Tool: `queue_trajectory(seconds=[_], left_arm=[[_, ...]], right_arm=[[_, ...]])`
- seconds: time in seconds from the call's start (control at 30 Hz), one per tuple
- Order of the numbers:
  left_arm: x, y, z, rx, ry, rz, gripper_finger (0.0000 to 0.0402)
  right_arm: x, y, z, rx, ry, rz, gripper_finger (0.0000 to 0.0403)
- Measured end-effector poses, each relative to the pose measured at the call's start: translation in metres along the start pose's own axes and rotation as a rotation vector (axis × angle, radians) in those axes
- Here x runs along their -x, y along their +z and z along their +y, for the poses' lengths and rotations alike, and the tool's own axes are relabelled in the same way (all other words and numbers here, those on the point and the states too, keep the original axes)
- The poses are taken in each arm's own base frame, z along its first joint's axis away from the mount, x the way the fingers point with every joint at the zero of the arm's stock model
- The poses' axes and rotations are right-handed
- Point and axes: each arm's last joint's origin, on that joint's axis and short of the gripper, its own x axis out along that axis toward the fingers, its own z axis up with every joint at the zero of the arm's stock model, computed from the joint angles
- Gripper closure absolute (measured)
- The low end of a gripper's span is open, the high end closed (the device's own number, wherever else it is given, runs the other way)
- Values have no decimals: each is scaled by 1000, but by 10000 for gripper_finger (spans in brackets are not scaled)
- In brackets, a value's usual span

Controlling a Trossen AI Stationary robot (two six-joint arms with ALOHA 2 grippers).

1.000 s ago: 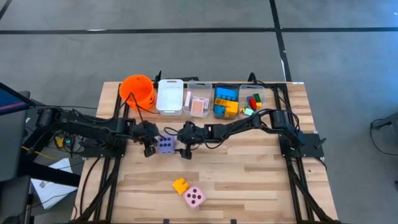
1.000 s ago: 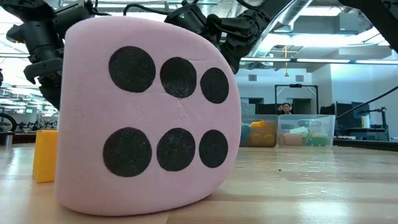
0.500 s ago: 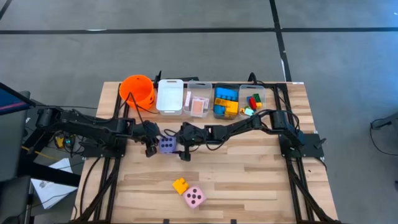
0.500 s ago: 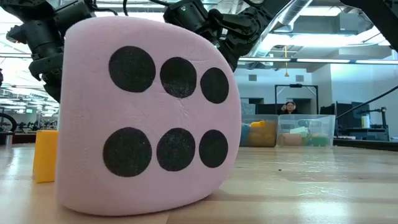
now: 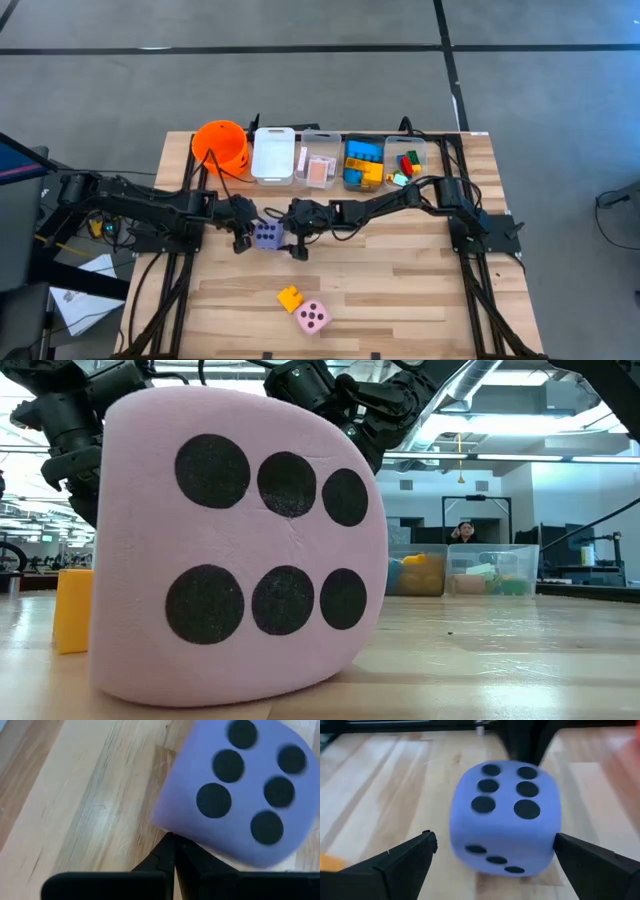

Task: Pick & Place Toys
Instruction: Put the purple die into the white bin

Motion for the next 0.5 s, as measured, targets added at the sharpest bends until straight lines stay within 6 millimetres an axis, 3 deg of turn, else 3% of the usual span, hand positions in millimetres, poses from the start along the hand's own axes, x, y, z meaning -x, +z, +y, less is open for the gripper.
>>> queue_trajectory(seconds=[0.2,0.5], left_arm=[[0,3,0,6,19,-38,402],[1,5,-1,5,-11,-44,402]], right_arm=[[0,-2,4,-1,56,18,3],[0,-2,-5,-37,-85,14,3]])
